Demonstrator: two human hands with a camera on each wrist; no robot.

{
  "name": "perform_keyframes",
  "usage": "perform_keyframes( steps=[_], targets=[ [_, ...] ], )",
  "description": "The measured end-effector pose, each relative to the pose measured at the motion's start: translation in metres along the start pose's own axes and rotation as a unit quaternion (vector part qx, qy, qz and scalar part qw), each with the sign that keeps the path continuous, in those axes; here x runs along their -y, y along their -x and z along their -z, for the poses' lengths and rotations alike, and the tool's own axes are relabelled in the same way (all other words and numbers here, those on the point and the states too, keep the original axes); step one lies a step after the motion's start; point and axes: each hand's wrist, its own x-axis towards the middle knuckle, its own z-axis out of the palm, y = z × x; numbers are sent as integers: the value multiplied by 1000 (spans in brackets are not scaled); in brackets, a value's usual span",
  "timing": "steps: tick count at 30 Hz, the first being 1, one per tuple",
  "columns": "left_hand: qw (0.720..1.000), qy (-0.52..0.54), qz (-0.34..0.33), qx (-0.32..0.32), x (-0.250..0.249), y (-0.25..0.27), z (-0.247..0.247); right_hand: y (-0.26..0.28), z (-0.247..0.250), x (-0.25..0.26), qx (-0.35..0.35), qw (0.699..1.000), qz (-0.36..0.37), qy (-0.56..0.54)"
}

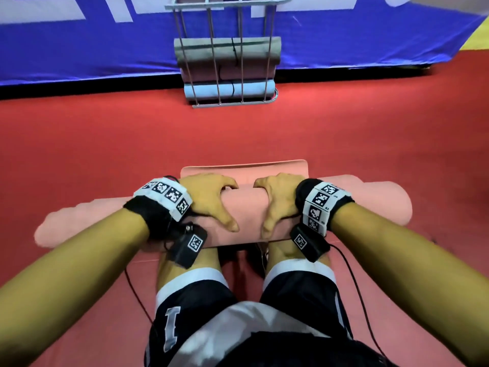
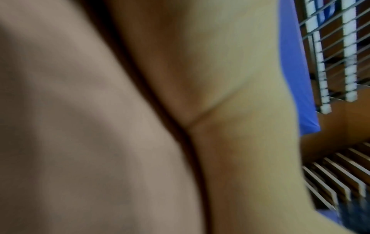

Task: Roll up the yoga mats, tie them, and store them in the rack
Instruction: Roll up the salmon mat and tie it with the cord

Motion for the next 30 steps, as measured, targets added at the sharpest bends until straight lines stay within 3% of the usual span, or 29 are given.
perform_keyframes(
  steps=[5,8,11,16,18,21,26,30],
  targets=[
    [987,-138,47,-74,-12,0,-38,-3,9,2,18,998,22,-63],
    [989,-115,44,-79,-10,-4,-33,-2,5,2,2,997,19,-74],
    [993,-91,44,-65,-3,-8,-20,1,1,0,-50,994,62,-69],
    [998,-32,39,-23,7,-25,-5,16,-24,3,-125,987,49,93],
    [999,-33,36,-22,8,-26,-7,13,-30,5,-137,985,35,96],
    [995,-70,32,-63,7,-25,-18,9,-21,5,-145,985,33,86],
    [970,-164,63,-167,-7,-25,-50,-6,7,3,-77,996,36,39],
    [958,-173,66,-219,-2,-32,-57,-18,17,2,-58,997,45,18]
  ],
)
